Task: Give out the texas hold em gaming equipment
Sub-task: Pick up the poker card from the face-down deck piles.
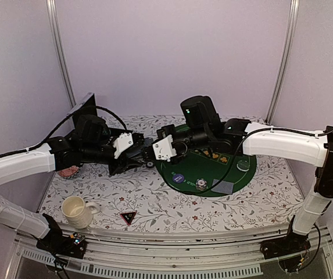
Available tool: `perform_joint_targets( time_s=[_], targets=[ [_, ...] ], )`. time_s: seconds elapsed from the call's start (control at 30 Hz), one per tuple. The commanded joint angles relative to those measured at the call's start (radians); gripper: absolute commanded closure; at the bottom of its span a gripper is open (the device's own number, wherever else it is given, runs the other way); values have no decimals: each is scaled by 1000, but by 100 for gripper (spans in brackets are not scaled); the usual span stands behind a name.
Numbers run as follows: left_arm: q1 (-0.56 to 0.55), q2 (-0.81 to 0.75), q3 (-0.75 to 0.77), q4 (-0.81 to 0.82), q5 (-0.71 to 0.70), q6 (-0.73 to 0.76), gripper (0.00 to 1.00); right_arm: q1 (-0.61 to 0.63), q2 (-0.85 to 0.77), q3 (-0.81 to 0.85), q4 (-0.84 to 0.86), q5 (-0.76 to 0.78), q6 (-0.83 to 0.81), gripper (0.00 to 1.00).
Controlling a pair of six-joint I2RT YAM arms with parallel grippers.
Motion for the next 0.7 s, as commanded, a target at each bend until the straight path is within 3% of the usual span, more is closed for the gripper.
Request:
perform_joint_targets(
  time_s=[0.0, 0.67],
  targets=[
    [4, -6, -11, 15, 15, 7, 62, 6, -39, -15, -6, 52, 30, 99],
    [4, 12, -10, 6, 1, 5, 61, -36, -219, -180, 55, 90, 109, 99]
  ],
)
